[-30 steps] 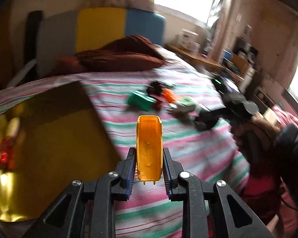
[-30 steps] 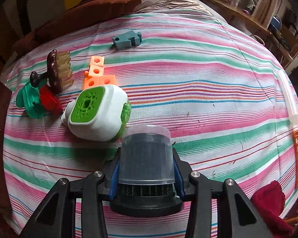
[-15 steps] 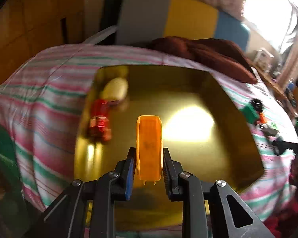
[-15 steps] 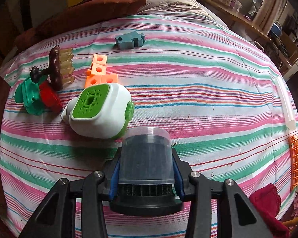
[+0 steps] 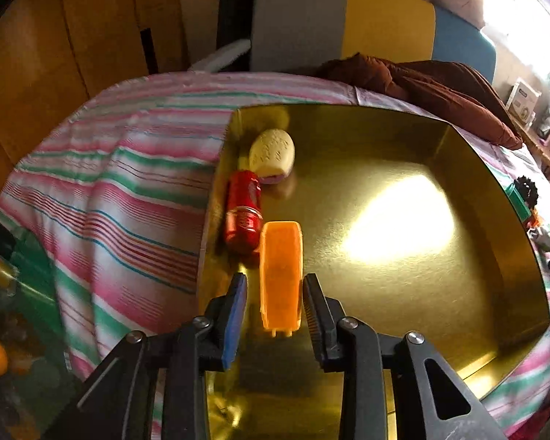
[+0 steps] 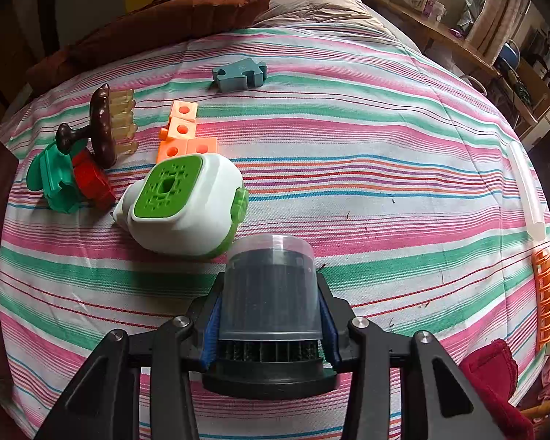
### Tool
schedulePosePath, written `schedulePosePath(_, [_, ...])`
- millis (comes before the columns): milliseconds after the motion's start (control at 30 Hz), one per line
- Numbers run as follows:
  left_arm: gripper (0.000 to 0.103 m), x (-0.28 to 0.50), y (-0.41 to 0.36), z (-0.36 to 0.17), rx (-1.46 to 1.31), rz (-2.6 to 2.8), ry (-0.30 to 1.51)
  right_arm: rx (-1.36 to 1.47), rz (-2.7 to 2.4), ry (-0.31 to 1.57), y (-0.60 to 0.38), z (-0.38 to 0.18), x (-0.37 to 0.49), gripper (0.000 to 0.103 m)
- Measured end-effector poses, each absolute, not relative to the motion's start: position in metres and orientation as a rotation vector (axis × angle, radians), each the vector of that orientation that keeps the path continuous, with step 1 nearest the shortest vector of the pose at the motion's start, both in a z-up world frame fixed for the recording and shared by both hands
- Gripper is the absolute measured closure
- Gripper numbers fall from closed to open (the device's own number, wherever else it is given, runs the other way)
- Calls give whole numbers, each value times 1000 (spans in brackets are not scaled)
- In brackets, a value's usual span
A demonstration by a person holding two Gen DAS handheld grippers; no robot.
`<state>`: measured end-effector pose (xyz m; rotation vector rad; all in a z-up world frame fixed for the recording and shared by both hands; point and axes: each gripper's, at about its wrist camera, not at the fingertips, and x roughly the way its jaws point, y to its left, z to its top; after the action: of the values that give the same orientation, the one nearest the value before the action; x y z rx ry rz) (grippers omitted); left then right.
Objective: Organize rigid objects
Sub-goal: 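Carry the orange piece into the gold tray with the left gripper while the right grasps the black cylinder, then open the left gripper to release the orange piece in the tray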
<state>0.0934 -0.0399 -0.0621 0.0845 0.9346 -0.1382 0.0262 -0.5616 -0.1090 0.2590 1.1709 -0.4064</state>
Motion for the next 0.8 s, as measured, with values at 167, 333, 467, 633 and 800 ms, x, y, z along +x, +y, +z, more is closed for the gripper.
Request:
schedulePosePath(167, [69,69,-30,-45,97,-108,857,251,-407,1171,-563,-109,26,59])
schedulePosePath(333, [65,50,-17,-32,68,-79,821,241,-401,1176,-563,-109,26,59])
schedulePosePath(467, [61,40,-14,-22,64,-75,784,233,-400,1183,-559,-109,25,60])
schedulePosePath(633, [58,34,-11,-15,63,-76,757,237,-368,1223,-553,-107,22,60])
schedulePosePath(800, [58,30,-8,-15,48,-78,750,267,-339,1260,-542,-103,21,60])
